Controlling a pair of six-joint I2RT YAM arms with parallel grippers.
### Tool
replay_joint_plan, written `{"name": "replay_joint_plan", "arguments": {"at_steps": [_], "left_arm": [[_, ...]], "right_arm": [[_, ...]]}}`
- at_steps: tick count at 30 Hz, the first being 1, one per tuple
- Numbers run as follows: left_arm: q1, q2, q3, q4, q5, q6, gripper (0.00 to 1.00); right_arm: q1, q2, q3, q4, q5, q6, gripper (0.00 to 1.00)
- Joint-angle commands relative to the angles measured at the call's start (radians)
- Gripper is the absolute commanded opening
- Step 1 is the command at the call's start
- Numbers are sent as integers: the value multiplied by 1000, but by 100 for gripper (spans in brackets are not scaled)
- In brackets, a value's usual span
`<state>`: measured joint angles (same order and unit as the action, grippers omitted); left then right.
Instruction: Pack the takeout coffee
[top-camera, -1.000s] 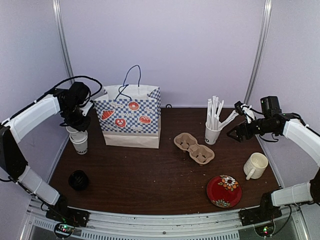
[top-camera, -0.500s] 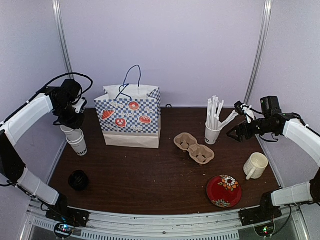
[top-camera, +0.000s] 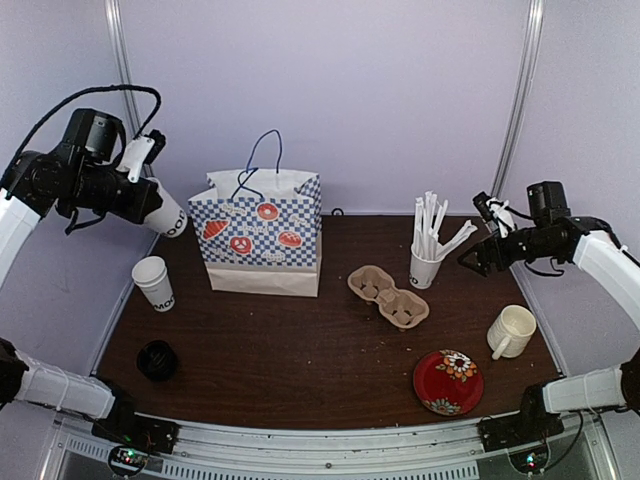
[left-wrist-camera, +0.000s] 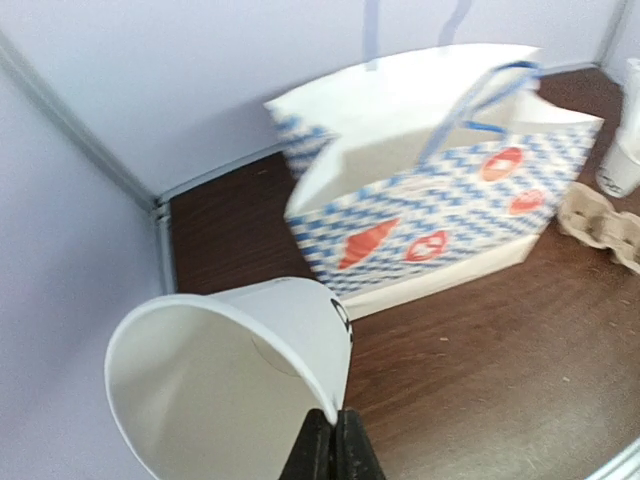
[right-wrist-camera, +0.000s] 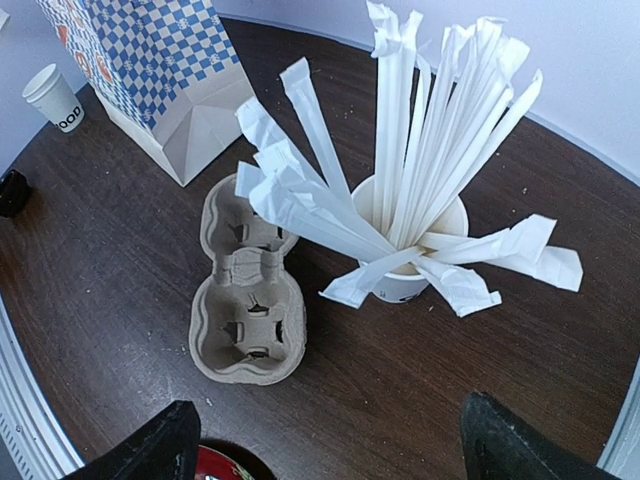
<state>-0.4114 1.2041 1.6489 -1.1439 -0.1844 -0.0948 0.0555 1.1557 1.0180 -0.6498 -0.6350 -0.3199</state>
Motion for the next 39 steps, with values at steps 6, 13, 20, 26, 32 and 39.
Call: {"name": "replay_joint_plan", "arguments": {"at_steps": [6,13,20,26,32,39], "left_arm": [[-561,126,-8,124,306,137,0],[-792,440,106,53,117,209,0],[-839,621,190,9,30,215,0],[-839,673,157,75,33,209,0],[-838,682,79,156,19,218,0],[-821,697,10,238,17,222,0]], "right_arm": [[-7,-24,99,-104,63,9,96],[-9,0,177,-176,53,10,96],[-8,-11,140,-165,52,8,94],[-8,-24,128,-179,66,-6,93],[-8,-36,82,-158,78,-11,93],[-9,-18,70,-141,55,0,92]]}}
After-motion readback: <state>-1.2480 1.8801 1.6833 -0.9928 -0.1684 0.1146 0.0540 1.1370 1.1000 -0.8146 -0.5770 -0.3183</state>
